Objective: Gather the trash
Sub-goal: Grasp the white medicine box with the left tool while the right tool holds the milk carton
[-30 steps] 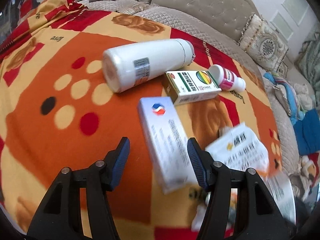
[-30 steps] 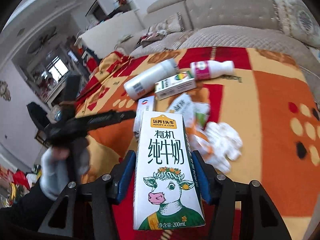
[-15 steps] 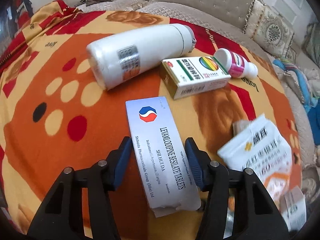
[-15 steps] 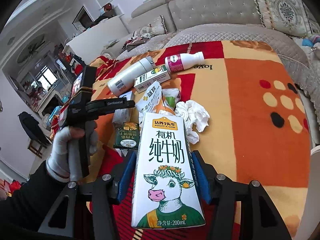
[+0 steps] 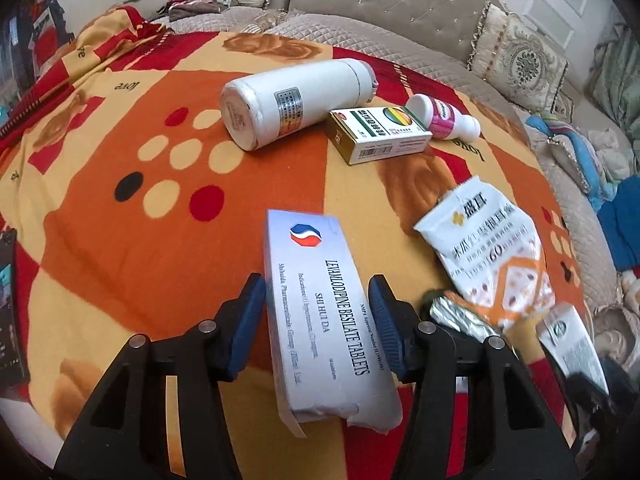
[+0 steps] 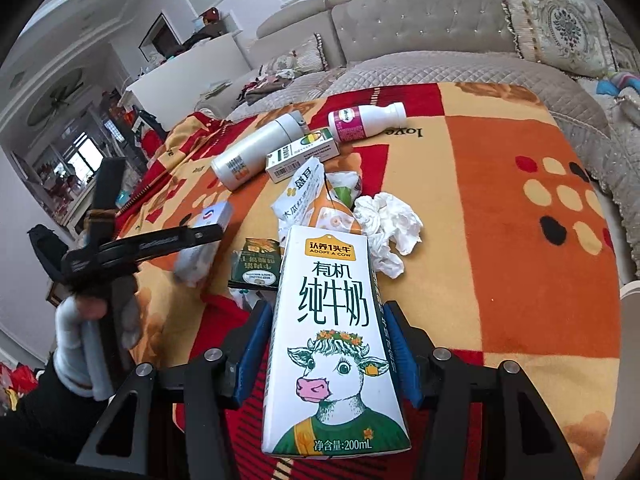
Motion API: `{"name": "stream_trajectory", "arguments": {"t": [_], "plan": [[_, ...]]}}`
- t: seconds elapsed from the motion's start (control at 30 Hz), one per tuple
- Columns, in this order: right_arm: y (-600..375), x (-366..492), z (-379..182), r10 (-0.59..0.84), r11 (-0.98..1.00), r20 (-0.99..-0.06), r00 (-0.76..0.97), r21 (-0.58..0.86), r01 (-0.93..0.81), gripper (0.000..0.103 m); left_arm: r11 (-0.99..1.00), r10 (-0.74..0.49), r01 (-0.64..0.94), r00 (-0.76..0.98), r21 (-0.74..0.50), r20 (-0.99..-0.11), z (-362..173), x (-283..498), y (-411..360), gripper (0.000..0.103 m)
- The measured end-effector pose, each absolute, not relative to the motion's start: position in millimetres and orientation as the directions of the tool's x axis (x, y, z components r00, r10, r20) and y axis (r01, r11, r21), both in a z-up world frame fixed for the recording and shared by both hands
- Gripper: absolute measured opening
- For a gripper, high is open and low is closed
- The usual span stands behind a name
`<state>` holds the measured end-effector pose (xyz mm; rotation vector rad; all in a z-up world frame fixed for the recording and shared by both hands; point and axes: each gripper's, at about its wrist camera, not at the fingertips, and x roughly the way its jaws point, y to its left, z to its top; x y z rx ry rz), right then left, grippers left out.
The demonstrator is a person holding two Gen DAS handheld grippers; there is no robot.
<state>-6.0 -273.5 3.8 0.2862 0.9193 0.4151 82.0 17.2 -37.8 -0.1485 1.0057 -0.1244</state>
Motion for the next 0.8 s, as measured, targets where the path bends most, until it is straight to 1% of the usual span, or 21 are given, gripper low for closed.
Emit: {"name": "stream_trajectory", "arguments": {"t": [0.5, 0.7, 0.8], "plan": [[-284, -11, -17, 0.287, 0.957, -0.780, 0.556, 0.263, -0.124, 0.055, 0.984, -0.179, 0.077, 0.534, -0.163, -0.826, -33, 57, 15, 0.051], [-270, -9, -29, 0.275, 0.961, -0.816, 0.508, 0.227, -0.155, 0.055, 0.984, -0.177, 0.079, 0.514, -0.159, -0.839, -44, 57, 11, 0.051], [-266, -8, -29, 0.265, 0.964, -0.820, 0.507, 0.211, -0.163, 0.055, 0.981, -0.193, 0.078, 0.502, -0.178, -0.843, -48, 60, 13, 0.051]]}}
